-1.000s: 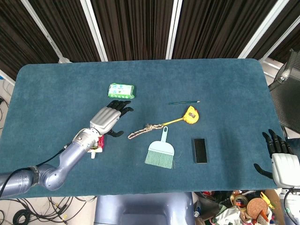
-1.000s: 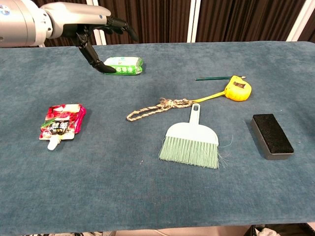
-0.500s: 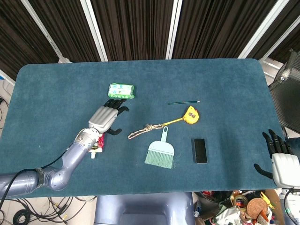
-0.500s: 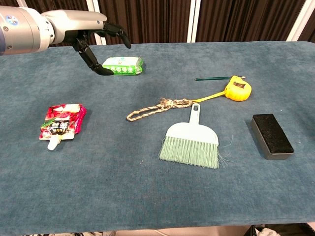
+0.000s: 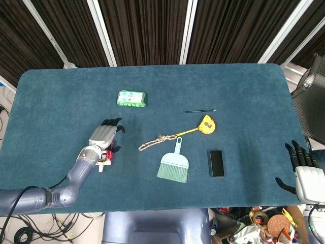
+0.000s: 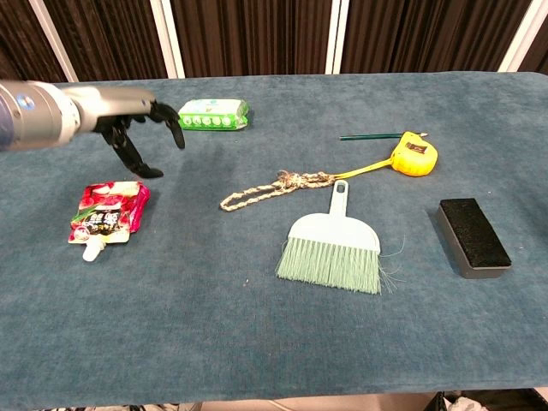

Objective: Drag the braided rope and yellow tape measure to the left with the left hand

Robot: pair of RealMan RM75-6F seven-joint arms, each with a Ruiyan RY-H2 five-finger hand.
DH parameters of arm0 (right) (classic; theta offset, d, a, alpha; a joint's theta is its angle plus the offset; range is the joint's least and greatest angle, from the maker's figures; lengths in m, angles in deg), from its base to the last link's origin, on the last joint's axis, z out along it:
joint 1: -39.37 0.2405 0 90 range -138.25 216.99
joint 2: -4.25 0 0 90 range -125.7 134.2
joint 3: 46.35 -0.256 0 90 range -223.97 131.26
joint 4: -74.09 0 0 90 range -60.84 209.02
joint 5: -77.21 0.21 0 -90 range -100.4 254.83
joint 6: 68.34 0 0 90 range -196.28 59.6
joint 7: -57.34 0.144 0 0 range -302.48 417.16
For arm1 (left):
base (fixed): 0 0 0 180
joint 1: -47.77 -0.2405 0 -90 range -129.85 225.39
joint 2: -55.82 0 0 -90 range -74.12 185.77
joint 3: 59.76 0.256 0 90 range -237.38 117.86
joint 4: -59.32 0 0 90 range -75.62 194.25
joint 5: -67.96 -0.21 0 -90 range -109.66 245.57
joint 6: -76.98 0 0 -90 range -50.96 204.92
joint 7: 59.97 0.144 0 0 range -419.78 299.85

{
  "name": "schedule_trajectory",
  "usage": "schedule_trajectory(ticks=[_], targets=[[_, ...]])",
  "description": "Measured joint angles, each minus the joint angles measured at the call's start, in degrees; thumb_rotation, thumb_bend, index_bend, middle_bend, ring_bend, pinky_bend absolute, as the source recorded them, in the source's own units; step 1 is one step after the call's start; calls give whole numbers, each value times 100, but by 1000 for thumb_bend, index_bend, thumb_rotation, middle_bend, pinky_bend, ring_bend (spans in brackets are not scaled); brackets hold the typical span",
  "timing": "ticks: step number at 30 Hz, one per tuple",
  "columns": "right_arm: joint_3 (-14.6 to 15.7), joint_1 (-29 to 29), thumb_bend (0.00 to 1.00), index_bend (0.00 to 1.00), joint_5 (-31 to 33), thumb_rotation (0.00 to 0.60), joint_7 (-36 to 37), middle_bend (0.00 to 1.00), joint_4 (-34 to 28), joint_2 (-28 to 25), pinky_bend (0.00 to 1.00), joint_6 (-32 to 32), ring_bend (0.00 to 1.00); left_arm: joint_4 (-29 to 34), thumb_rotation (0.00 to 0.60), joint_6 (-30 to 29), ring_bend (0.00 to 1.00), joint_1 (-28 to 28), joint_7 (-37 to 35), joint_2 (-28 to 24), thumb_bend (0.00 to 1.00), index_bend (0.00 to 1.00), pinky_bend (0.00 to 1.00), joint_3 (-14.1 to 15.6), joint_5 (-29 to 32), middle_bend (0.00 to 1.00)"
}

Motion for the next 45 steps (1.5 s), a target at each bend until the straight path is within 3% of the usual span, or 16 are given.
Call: schedule_trajectory(ticks=[8, 22, 33, 45], targets=[[4, 0, 71, 76, -4, 600, -8, 0, 1, -11, 161, -6, 82, -279, 600, 162, 0, 3, -236, 487, 316, 355, 0, -137, 313, 13], [-2, -3, 71, 76, 15, 600, -10, 0, -4, -26, 161, -13, 82, -1045, 600, -91, 0, 447, 384, 1489, 360, 410, 0, -330, 683, 21], [-9, 1, 71, 76, 27, 600, 19, 0, -6, -34, 161, -24, 81, -1625, 600, -334, 0, 657, 858, 2126, 404, 447, 0, -367, 635, 21], [-12, 0, 71, 76, 30, 600, 44, 0, -6, -39, 162, -25, 82, -1921, 600, -339, 0, 572, 1001, 2386, 455, 509, 0, -464, 570, 38]])
